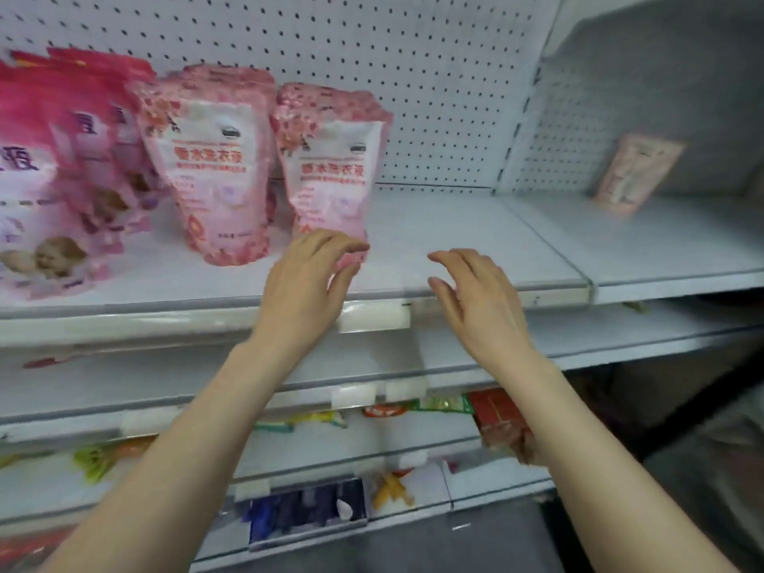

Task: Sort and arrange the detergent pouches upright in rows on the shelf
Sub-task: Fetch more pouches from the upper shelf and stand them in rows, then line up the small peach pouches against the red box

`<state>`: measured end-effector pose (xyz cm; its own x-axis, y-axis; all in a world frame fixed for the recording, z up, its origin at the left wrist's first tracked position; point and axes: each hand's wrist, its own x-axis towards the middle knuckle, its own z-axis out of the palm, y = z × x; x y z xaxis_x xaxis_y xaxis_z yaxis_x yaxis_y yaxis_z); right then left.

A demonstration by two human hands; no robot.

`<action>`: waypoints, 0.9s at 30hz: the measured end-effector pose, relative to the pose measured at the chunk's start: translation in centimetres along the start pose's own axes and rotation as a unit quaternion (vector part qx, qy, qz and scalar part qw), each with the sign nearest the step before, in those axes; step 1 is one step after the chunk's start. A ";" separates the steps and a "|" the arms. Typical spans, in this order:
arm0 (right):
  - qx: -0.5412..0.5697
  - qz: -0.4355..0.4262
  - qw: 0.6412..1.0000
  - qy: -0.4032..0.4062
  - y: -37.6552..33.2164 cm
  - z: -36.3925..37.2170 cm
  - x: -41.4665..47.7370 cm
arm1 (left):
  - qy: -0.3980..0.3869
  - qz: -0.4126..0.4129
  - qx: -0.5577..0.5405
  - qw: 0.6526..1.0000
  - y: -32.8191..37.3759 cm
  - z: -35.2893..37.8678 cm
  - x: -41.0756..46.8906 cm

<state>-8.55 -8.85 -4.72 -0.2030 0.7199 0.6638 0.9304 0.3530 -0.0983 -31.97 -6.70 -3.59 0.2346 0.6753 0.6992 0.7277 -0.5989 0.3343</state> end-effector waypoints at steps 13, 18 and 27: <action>-0.040 0.163 0.985 0.039 22.1 -6.0 -2.3 | -0.122 0.082 -0.068 0.987 12.9 16.9 11.0; -0.050 0.235 0.969 0.049 30.0 -6.9 -0.3 | -0.172 0.100 -0.085 0.976 15.6 23.5 16.8; -0.044 0.321 0.945 0.054 44.1 -8.1 7.1 | -0.272 0.117 -0.039 0.954 18.7 33.3 23.2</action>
<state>33.50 6.92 1.67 0.4388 0.7019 0.5610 0.8741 -0.1889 -0.4475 8.52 12.11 -2.23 0.7010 0.6292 0.3356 0.5683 -0.7772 0.2701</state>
